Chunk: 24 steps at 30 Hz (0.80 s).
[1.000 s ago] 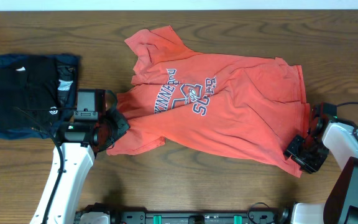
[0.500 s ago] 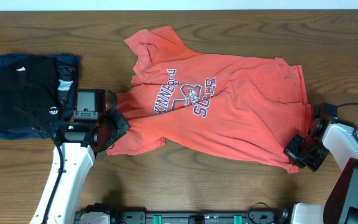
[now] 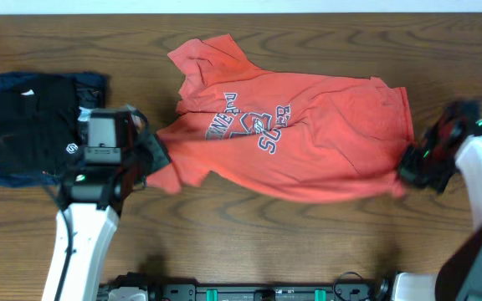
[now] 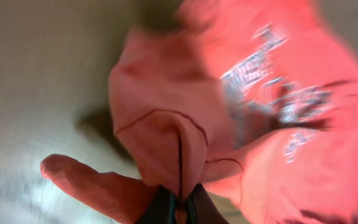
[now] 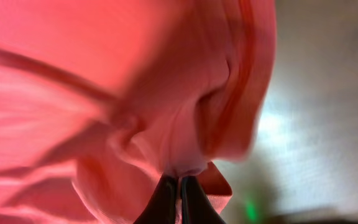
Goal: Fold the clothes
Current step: 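Lift the shirt with both grippers and lay it flat, flipped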
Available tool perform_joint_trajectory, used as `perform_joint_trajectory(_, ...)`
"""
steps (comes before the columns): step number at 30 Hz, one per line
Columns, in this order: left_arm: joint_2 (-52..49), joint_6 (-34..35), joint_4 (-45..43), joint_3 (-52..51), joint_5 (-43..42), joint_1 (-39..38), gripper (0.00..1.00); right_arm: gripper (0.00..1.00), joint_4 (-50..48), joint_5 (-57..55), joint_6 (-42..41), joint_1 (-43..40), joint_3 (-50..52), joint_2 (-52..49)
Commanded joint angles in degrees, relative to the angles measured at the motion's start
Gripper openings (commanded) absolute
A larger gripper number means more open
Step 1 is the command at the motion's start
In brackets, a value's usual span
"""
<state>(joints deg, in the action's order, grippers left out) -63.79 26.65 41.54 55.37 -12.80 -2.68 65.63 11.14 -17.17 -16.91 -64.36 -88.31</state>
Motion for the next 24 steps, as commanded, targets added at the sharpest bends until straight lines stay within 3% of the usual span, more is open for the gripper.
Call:
perform_joint_trajectory(1,3.74,-5.9,-0.17,6.05,-1.6,0.2,0.06,0.01,2.71,3.78,4.7,0.31,-10.23,6.45)
perform_joint_trajectory(6,8.68,-9.14,-0.44,12.31,-1.57,0.2,0.06,0.01,6.12,3.15,6.78,0.31,-23.61,12.39)
perform_joint_trajectory(13,15.19,-9.29,-5.66,17.99,3.69,0.2,0.06,0.01,3.76,-7.04,6.51,0.31,-37.16,18.99)
perform_joint_trajectory(17,16.24,-9.29,-12.22,18.03,3.67,0.2,0.06,0.01,-2.12,-13.94,6.56,0.31,-39.19,20.76)
perform_joint_trajectory(24,7.89,-9.25,-15.06,18.03,2.75,0.2,0.06,0.01,-3.98,-13.62,7.72,0.44,-38.99,15.02)
